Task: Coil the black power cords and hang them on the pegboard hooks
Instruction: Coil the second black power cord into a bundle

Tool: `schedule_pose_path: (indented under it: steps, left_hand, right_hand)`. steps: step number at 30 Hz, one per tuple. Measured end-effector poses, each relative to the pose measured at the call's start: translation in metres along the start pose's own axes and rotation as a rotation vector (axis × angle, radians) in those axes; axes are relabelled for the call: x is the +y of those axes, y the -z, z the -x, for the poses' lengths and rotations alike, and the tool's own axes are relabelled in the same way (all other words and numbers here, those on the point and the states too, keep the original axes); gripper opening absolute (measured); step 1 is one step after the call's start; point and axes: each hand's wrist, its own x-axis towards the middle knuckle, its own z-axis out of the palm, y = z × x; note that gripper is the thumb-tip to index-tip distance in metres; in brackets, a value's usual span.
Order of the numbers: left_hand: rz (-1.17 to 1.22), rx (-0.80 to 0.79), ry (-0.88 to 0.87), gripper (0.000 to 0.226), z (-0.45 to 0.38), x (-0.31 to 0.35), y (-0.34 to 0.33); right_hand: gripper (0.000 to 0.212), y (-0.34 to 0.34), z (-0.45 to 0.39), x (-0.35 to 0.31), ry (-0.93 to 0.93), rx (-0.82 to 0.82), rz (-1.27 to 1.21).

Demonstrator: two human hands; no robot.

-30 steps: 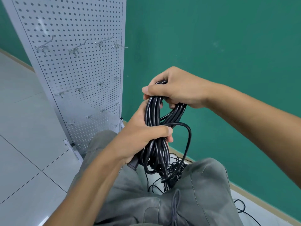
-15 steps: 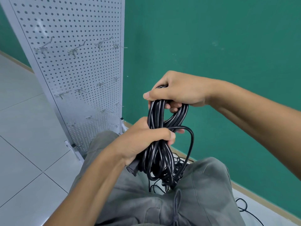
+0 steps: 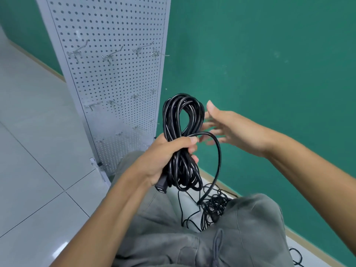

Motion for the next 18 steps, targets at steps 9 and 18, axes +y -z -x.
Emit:
schedule_pose_path:
  steps: [9,18]
  left_hand:
    - [0.161,-0.01,-0.045,0.027,-0.006,0.002,0.02]
    - [0.325,-0.38,0.101,0.051,-0.023,0.001,-0.007]
  right_hand:
    - [0.039,-0.006,0.024,0.044,0.096,0.025,-0.195]
    - [0.066,0.028,0.023,0.076,-0.098,-0.077,-0.278]
